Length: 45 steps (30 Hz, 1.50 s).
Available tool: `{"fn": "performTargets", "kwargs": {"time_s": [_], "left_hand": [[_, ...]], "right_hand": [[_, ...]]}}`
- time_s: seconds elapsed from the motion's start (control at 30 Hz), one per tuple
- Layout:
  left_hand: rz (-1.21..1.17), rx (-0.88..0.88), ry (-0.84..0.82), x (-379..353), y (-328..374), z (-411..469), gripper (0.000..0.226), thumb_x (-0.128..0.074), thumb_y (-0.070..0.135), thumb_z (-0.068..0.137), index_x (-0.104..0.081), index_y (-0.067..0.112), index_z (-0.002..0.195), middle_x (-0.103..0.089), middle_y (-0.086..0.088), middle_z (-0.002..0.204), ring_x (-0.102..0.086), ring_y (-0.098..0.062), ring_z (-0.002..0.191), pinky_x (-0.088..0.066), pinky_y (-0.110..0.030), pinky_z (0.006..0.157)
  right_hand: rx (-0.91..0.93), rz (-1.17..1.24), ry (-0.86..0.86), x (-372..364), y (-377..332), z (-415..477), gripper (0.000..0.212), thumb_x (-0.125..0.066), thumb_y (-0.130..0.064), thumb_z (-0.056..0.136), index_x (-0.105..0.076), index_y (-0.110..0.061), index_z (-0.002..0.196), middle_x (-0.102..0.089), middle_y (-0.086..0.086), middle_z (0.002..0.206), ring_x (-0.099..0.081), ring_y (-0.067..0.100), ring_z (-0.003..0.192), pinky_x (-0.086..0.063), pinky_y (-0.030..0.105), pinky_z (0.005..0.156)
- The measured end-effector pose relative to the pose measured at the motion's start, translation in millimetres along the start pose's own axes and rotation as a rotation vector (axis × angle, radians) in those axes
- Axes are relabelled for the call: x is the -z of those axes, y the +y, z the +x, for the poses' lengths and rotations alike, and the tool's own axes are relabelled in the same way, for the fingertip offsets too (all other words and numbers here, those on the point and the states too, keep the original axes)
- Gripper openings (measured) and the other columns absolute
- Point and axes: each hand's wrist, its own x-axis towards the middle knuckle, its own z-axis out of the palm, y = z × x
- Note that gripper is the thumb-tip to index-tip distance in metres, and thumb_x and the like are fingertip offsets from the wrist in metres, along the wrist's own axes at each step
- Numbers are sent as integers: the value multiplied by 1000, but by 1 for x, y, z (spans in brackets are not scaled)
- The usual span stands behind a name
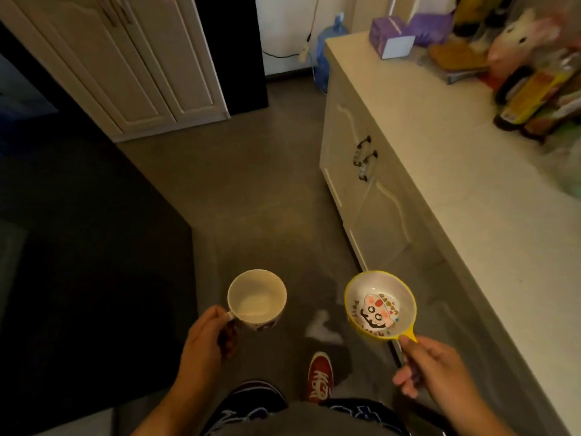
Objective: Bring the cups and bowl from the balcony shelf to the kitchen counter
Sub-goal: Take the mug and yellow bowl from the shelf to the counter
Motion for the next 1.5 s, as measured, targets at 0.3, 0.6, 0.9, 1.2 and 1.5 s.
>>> {"fn": "performTargets", "kwargs": {"time_s": [0.3,0.6,0.9,1.2,1.5], "left_hand": [[-119,51,128,35,46,115,38,-48,19,90,-49,22,52,-41,-1,56,-36,-18,56,-28,-33,52],[33,-46,-20,30,161,278,42,-41,18,96,-50,23,55,-45,-5,58,-42,-21,57,-35,-33,51],[80,-21,-322,-77,278,394,42,-42,18,93,-55,26,55,-52,4,52,-45,-15,52,-37,-31,51],[223,-14,-578,-229,356,445,41,-46,19,98,-68,23,64,-66,-2,63,-62,-16,59,-49,-34,59],[378,-6,-815,-357,416,465,26,-52,21,96,-71,19,79,-75,1,84,-60,-22,93,-44,-36,77]], "right_hand": [[149,-159,-152,-91,-130,130,34,-52,-18,96,-56,-2,67,-67,24,49,-56,21,31,-44,23,34],[70,-87,22,-134,-207,203,34,-54,-17,95,-55,1,67,-67,23,48,-59,25,32,-46,25,33],[-16,-9,248,-96,-233,231,37,-53,-22,97,-58,3,70,-70,24,55,-62,29,39,-52,30,39],[-28,165,373,-33,-276,303,36,-54,-25,96,-62,-4,68,-70,24,56,-62,33,42,-51,32,43],[15,313,551,22,-330,347,38,-57,-25,94,-61,1,66,-69,25,54,-62,31,40,-51,30,41]]}}
